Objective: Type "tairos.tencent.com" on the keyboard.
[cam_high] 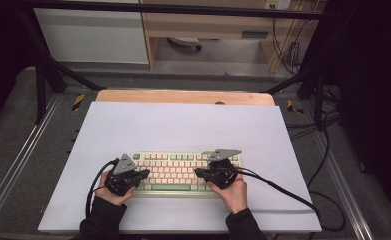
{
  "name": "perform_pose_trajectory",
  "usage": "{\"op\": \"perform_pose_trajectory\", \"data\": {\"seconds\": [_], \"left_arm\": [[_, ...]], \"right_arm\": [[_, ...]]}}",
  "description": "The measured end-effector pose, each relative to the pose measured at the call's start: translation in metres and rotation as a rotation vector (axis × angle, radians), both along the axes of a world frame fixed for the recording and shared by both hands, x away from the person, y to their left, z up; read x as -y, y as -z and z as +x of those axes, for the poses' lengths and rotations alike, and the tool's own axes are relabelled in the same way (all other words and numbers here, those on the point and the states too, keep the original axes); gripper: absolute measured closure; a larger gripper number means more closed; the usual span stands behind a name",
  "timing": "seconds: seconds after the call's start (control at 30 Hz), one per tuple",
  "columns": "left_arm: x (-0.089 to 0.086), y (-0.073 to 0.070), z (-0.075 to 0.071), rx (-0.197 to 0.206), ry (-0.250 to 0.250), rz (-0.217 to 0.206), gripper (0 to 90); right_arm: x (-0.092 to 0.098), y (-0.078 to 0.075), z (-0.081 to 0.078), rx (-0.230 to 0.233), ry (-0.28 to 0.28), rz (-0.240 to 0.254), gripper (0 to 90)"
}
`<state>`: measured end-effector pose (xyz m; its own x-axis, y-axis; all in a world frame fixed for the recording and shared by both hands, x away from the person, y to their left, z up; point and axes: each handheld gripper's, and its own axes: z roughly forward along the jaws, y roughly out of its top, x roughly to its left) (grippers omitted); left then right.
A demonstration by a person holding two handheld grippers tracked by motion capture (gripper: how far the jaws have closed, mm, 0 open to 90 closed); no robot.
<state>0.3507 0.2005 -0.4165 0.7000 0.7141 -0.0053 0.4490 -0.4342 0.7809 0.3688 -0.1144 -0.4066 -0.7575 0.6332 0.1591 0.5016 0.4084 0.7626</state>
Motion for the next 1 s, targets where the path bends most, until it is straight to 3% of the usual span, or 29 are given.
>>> {"op": "perform_pose_trajectory", "data": {"seconds": [0.63,1.0], "left_arm": [[0.025,-0.005,0.016,0.006,-0.002,0.013,89.9],[0.037,0.003,0.025,0.005,-0.002,0.030,89.9]], "right_arm": [[0.030,0.011,-0.013,-0.022,0.022,-0.008,90.0],[0.034,0.013,-0.016,-0.021,0.019,0.006,90.0]]}}
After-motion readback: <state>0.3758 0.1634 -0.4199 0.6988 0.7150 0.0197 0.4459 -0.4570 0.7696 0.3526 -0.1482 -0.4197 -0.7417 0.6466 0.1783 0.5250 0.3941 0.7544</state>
